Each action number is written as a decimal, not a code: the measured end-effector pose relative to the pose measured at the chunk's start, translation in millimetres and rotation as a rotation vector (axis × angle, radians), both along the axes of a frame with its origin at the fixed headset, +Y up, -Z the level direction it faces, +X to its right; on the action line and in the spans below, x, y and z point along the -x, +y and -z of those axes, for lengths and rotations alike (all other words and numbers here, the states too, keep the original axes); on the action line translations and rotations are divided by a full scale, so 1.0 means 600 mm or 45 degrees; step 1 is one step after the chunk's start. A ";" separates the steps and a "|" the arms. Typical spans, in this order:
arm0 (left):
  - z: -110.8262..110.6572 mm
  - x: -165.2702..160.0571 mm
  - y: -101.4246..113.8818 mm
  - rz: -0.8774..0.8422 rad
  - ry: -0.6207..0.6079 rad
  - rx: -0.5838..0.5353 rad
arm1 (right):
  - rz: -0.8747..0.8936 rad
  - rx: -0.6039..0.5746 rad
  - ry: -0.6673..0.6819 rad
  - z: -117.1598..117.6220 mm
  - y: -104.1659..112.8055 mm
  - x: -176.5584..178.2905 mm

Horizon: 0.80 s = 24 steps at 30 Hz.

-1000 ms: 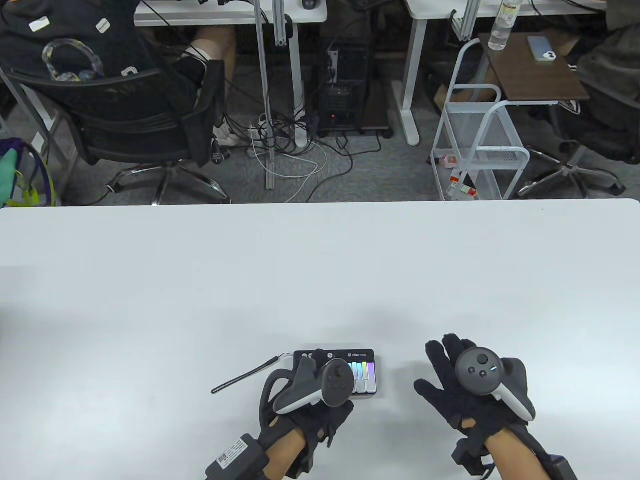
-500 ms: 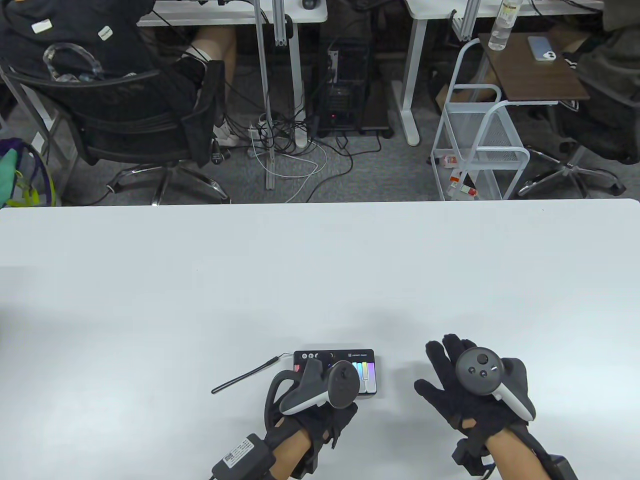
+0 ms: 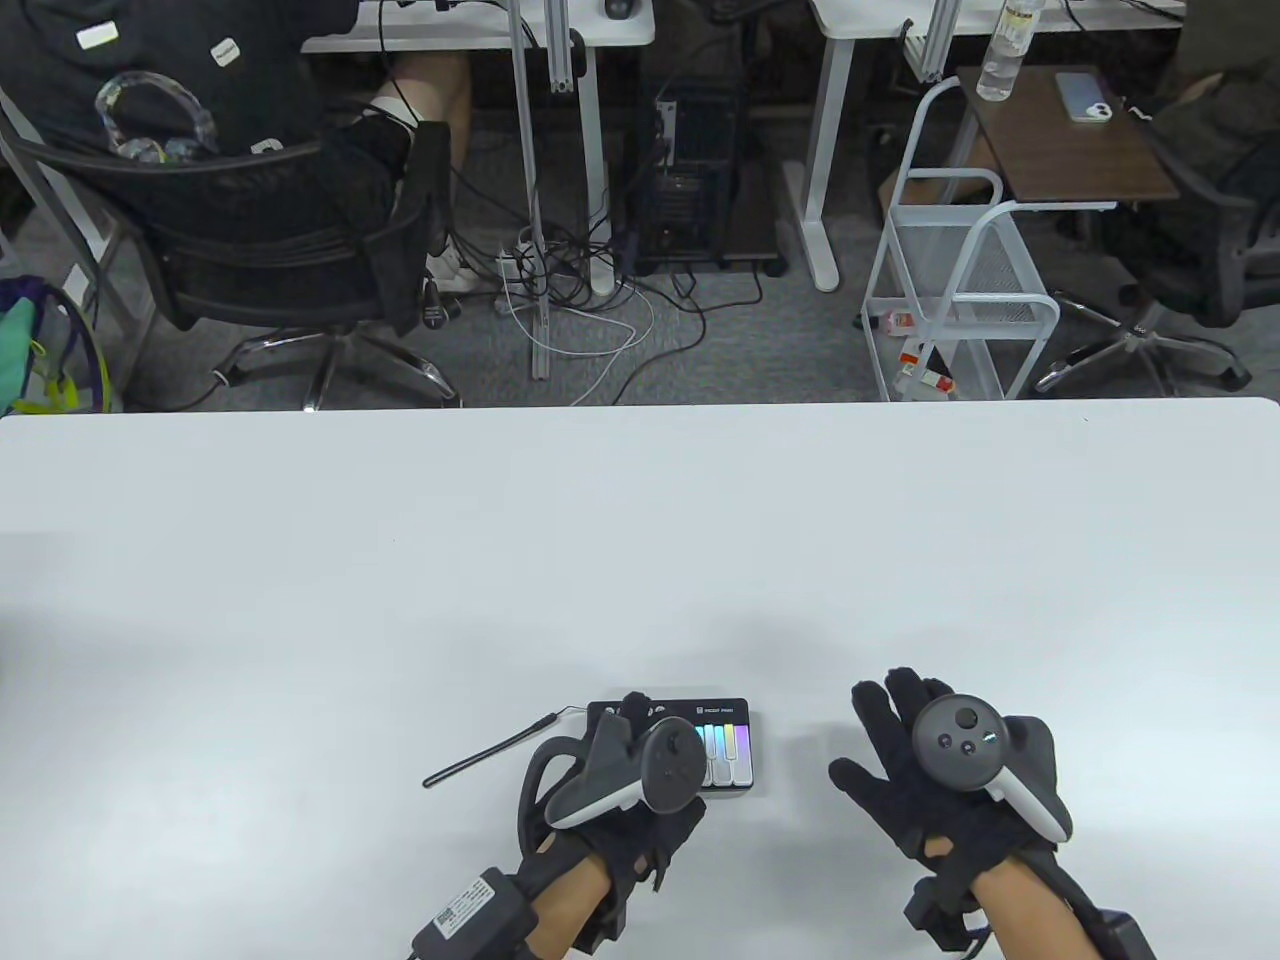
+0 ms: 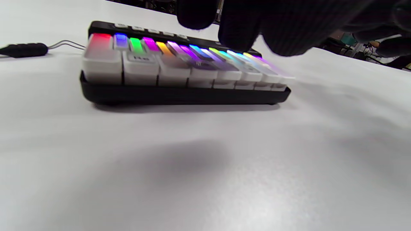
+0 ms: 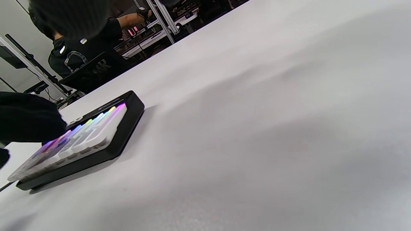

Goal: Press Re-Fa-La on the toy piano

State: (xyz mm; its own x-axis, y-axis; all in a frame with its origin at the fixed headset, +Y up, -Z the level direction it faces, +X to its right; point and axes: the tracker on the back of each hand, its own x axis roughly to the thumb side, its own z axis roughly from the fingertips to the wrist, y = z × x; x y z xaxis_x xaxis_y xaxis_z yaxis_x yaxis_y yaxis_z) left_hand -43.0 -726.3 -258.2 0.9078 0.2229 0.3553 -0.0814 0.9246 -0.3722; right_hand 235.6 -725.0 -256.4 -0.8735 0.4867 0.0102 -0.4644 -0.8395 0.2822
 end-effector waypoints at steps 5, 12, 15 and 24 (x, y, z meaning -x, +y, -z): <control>0.012 0.025 0.010 -0.040 0.055 -0.021 | 0.002 0.003 -0.001 0.000 0.000 0.000; 0.030 0.058 0.012 -0.085 0.136 -0.032 | 0.002 0.004 -0.003 0.000 0.000 -0.001; 0.036 0.068 0.011 -0.105 0.164 -0.033 | 0.002 0.007 -0.004 0.000 -0.001 -0.001; 0.053 0.094 -0.006 -0.132 0.235 -0.030 | -0.001 0.014 -0.004 0.001 -0.001 0.000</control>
